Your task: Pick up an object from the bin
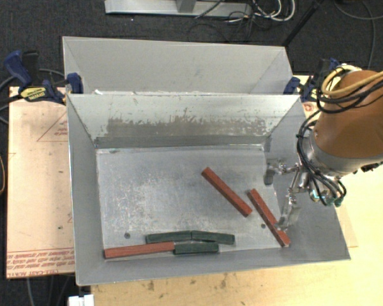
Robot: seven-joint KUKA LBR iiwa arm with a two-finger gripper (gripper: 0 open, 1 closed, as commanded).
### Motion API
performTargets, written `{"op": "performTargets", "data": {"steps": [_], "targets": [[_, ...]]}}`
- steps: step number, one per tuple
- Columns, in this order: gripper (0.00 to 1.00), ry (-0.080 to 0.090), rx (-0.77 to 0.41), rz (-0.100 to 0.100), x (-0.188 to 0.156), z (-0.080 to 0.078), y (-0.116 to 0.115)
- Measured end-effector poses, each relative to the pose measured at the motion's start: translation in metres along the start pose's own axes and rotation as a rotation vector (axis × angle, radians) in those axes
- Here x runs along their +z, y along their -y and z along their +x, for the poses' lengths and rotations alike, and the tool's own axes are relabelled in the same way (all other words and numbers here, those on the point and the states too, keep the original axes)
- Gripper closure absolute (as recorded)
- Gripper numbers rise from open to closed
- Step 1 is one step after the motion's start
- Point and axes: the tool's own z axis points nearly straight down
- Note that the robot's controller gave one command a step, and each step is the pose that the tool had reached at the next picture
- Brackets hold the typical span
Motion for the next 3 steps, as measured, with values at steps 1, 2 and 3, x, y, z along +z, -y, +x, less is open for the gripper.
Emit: {"op": "performTargets", "data": {"steps": [1, 2, 3], "targets": [[1.00, 0.008, -0.004, 0.001, -0.004, -0.002, -0.001], [0.00, 0.008, -0.004, 0.001, -0.004, -0.002, -0.001], [0.00, 0.005, -0.048, 0.000, 0.126, -0.067, -0.026]]}}
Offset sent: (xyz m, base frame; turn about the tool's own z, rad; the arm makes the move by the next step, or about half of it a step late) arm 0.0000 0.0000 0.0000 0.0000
